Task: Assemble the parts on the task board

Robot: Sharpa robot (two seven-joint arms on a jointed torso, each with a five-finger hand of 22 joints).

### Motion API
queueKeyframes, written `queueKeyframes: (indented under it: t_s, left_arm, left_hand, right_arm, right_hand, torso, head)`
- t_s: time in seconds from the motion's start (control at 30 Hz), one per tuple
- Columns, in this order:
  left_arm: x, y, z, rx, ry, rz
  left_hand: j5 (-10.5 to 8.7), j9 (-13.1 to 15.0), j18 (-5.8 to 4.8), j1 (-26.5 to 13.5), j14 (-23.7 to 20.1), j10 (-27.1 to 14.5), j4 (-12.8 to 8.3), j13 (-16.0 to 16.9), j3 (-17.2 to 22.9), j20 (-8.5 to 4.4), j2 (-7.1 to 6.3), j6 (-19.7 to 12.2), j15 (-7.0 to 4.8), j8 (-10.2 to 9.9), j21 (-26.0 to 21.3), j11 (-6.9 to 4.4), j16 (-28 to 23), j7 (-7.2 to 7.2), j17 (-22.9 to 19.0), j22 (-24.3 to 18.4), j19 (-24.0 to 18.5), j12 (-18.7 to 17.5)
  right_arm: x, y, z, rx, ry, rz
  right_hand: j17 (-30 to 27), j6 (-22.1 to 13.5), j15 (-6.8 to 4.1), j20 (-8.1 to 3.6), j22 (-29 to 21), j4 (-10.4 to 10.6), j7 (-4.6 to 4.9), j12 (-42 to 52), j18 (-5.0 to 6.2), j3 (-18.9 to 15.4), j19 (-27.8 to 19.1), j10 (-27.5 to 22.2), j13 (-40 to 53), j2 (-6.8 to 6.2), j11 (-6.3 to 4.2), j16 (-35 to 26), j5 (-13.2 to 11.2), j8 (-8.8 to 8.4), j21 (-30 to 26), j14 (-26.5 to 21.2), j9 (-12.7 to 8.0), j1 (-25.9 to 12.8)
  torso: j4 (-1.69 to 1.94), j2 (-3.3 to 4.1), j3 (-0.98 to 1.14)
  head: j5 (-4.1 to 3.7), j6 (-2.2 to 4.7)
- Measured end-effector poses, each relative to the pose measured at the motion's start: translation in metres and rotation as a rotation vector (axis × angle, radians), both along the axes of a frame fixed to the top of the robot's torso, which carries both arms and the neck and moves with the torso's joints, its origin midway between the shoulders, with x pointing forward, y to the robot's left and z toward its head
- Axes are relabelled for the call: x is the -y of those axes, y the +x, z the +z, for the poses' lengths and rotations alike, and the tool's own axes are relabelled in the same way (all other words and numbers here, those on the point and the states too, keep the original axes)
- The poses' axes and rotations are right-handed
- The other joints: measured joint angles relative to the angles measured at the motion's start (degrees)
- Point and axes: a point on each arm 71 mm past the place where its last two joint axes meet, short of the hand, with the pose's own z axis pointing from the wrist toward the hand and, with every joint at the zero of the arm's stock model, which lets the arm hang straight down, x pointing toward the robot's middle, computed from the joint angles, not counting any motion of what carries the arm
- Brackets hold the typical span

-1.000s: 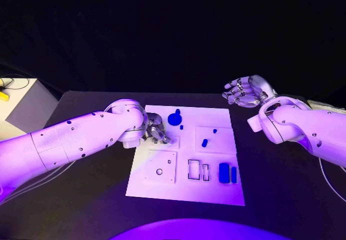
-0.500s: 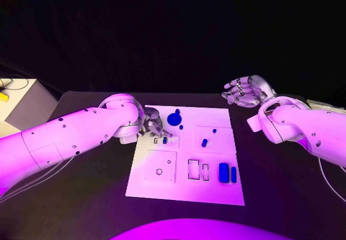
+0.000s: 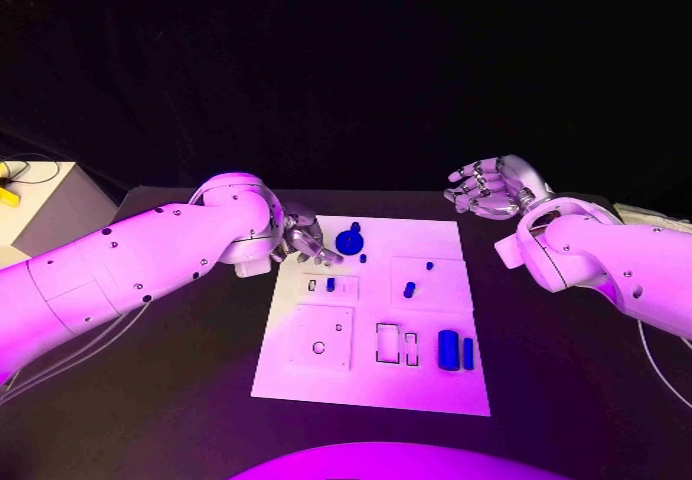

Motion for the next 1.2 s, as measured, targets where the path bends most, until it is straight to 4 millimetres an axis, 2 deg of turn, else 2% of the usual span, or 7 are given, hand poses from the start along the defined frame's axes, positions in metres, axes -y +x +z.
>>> queueKeyframes:
  t_s: [0.2, 0.37, 0.6, 0.87, 1.2]
  left_arm:
    - [-0.013, 0.013, 0.007, 0.011, -0.008, 0.047]
    - [-0.030, 0.029, 0.002, 0.001, -0.002, 0.110]
    - [-0.042, 0.047, -0.005, -0.012, 0.004, 0.176]
    - [-0.046, 0.059, -0.017, -0.032, 0.022, 0.213]
    - [-0.044, 0.063, -0.025, -0.044, 0.032, 0.216]
  left_hand:
    - [0.00, 0.0, 0.00, 1.3, 0.0, -0.7, 0.0, -0.8, 0.0, 0.08, 0.22, -0.4, 0.00, -0.3, -0.4, 0.09, -0.5, 0.39, 0.0, -0.7, -0.5, -0.5]
    - [0.00, -0.7, 0.00, 1.7, -0.2, -2.1, 0.3, -1.9, -0.3, 0.09, 0.67, -2.3, 0.21, -2.1, -0.9, 0.91, -1.0, 1.23, 0.0, -1.1, -0.9, -1.1]
    - [0.00, -1.0, 0.00, 1.9, 0.0, -2.2, 0.2, -2.1, -0.5, 0.30, 0.91, -2.6, 0.42, -2.4, -0.9, 0.93, -1.0, 1.51, 0.0, -1.1, -1.2, -1.2]
    - [0.00, -1.2, 0.00, 1.9, 0.0, -2.4, 0.2, -2.3, -0.5, 0.30, 0.91, -2.6, 0.42, -2.7, -0.9, 1.13, -1.0, 1.52, 0.0, -1.1, -1.1, -1.2]
    - [0.00, -1.3, 0.00, 2.2, 0.0, -2.8, 0.2, -2.5, -0.5, 0.30, 1.15, -2.6, 0.42, -2.7, -0.9, 1.12, -1.0, 1.52, 0.0, -1.3, -1.1, -1.2]
  right_arm:
    - [0.001, 0.000, 0.000, -0.001, 0.001, -0.002]
    - [0.001, 0.000, 0.000, -0.002, 0.001, -0.003]
    - [0.001, 0.000, 0.000, -0.003, 0.002, -0.003]
    - [0.000, 0.000, 0.000, -0.003, 0.003, -0.002]
    - [0.000, 0.000, 0.000, -0.004, 0.003, -0.002]
  right_hand:
    - [0.0, 0.0, 0.00, 0.12, 0.0, -0.1, 0.00, 0.0, 0.00, -0.1, 0.1, -0.1, 0.0, 0.00, 0.10, 0.0, 0.0, 0.00, 0.0, 0.0, 0.0, 0.0]
    - [0.0, 0.0, 0.00, 0.21, 0.0, -0.1, 0.00, 0.0, 0.00, -0.1, 0.2, -0.1, 0.0, 0.00, 0.10, 0.0, 0.0, 0.00, 0.0, 0.0, 0.0, 0.0]
    - [0.0, 0.0, 0.00, 0.21, 0.0, -0.1, 0.00, 0.0, -0.01, -0.1, 0.2, -0.1, 0.0, 0.00, 0.10, 0.0, 0.0, 0.00, 0.0, 0.0, 0.0, 0.0]
    - [0.0, 0.0, 0.00, 0.21, 0.0, -0.1, 0.00, 0.0, -0.01, -0.1, 0.2, -0.1, 0.0, 0.00, 0.09, 0.0, 0.0, 0.00, 0.0, 0.0, 0.0, 0.0]
    - [0.0, 0.0, 0.00, 0.21, -0.1, -0.1, 0.00, 0.0, -0.01, -0.1, 0.2, -0.1, 0.0, 0.00, 0.09, 0.0, 0.0, 0.00, 0.0, 0.0, 0.0, 0.0]
  torso:
    - [0.00, 0.01, 0.07]
    - [0.00, 0.02, 0.10]
    - [-0.03, 0.12, 0.07]
    - [-0.06, 0.19, -0.01]
    - [-0.09, 0.28, -0.03]
  head:
    - [0.04, 0.37]
    - [0.13, 0.88]
    - [0.32, 1.30]
    - [0.47, 1.38]
    - [0.40, 1.18]
